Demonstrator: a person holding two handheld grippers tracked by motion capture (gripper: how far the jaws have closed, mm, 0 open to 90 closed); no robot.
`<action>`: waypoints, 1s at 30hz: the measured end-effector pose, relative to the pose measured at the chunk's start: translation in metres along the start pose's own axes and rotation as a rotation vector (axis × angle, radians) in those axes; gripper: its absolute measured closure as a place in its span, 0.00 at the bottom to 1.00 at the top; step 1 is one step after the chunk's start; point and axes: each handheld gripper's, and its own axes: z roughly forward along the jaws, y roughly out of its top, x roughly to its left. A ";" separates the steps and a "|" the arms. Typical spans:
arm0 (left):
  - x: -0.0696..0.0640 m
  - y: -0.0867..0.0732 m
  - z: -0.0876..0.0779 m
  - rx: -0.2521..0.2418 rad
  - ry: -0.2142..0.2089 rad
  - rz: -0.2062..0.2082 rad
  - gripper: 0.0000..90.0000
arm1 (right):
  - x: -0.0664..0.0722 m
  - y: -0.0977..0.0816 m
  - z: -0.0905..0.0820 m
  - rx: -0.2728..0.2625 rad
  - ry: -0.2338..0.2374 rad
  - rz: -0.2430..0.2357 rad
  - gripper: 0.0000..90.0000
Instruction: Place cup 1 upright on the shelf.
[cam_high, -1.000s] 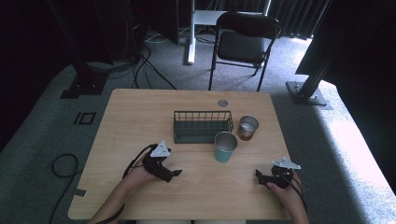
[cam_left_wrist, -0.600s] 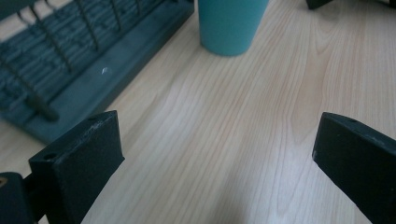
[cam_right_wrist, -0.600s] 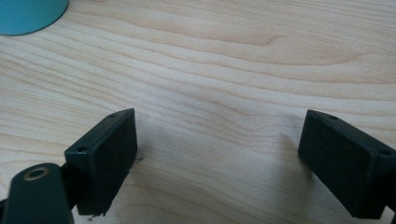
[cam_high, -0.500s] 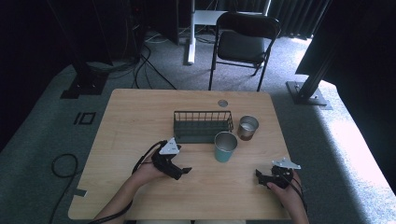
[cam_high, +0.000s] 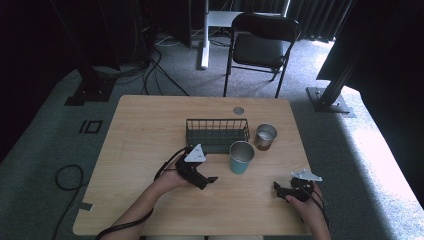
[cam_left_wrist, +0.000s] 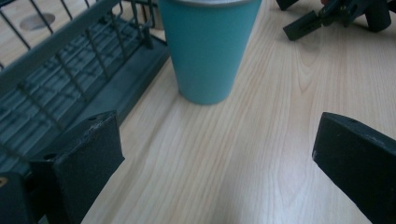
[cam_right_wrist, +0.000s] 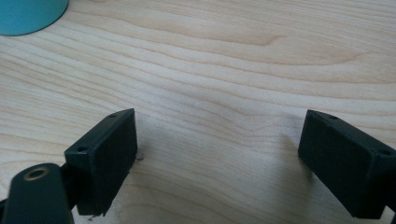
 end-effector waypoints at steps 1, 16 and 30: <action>0.000 0.002 0.002 -0.003 0.003 0.002 0.02 | 0.000 0.000 0.000 0.000 0.000 0.000 0.13; 0.002 0.025 0.028 -0.015 -0.001 0.002 0.02 | 0.000 0.000 0.000 -0.001 0.000 0.002 0.13; 0.004 0.041 0.050 -0.026 0.014 -0.009 0.02 | 0.000 0.000 0.000 -0.001 0.000 -0.001 0.13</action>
